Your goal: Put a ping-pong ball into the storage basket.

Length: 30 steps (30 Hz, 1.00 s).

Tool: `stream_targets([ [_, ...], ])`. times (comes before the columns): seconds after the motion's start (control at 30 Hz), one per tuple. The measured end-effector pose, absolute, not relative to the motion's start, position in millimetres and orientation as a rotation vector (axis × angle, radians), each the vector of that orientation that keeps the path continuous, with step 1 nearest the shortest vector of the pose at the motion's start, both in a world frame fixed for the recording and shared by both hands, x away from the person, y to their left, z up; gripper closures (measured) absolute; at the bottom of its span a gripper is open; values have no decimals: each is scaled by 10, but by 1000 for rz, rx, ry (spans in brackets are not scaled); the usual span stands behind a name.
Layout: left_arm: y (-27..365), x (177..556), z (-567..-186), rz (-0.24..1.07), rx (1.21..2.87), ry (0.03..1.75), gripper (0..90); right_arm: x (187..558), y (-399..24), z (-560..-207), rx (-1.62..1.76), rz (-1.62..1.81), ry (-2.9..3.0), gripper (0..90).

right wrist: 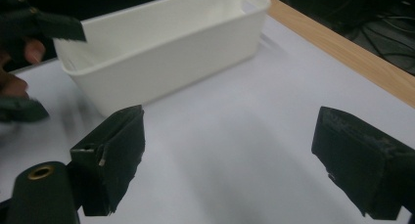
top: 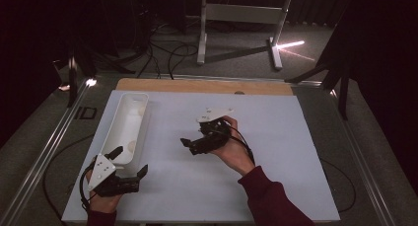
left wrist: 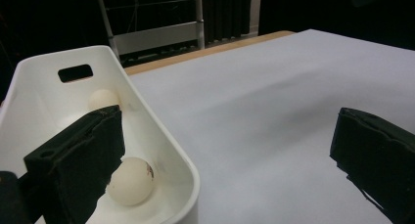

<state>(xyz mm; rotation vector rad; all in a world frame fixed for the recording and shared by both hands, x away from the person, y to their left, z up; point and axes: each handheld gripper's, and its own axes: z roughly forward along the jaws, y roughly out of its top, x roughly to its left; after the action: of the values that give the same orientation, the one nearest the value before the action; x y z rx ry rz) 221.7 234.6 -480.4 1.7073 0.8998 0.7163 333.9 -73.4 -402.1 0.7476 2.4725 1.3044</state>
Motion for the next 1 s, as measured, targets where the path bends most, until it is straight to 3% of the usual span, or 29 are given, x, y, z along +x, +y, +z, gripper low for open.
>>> stream_targets([
  [1.0, 2299, 2265, -4800, 699, 1705, 927, 2, 2716, -2281, -4614, 1064, 1277, 2168, 121],
])
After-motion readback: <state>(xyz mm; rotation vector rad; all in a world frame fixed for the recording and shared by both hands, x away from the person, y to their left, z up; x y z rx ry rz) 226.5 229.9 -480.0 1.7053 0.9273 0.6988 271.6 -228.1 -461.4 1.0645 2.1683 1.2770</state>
